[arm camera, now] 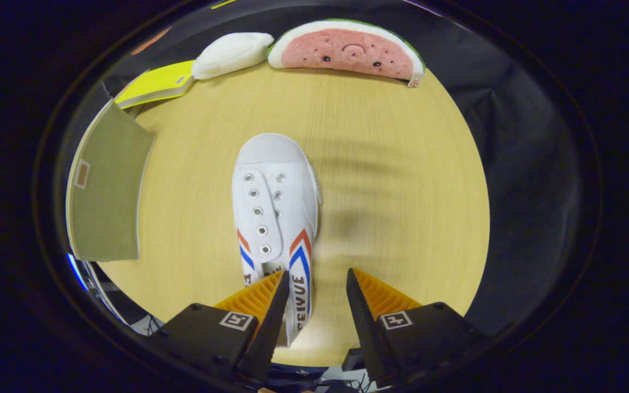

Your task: Open the storage box then place both shoes into the box .Put the left shoe in first, then the right shoe, with the right side of both shoes facing outward in a uniform manner.

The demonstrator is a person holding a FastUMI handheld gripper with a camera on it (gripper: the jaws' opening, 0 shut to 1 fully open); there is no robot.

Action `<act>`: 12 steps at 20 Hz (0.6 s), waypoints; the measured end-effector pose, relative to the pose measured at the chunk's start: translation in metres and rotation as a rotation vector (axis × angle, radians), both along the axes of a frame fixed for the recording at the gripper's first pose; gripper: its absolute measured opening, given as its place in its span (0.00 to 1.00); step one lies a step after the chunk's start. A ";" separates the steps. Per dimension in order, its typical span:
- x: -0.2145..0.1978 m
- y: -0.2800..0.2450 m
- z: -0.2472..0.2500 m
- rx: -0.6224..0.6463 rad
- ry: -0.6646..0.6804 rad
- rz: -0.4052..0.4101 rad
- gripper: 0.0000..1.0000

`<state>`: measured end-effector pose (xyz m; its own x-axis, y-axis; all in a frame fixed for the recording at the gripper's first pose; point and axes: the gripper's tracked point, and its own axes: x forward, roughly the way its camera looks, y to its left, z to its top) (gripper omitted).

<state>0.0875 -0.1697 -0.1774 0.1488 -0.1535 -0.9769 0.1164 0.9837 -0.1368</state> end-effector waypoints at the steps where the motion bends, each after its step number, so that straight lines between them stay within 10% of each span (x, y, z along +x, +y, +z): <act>1: 0.003 0.004 -0.005 0.020 -0.002 0.008 0.66; 9: 0.010 0.001 -0.009 0.112 -0.081 -0.009 0.06; 12: 0.001 0.006 0.001 0.134 -0.093 -0.033 0.06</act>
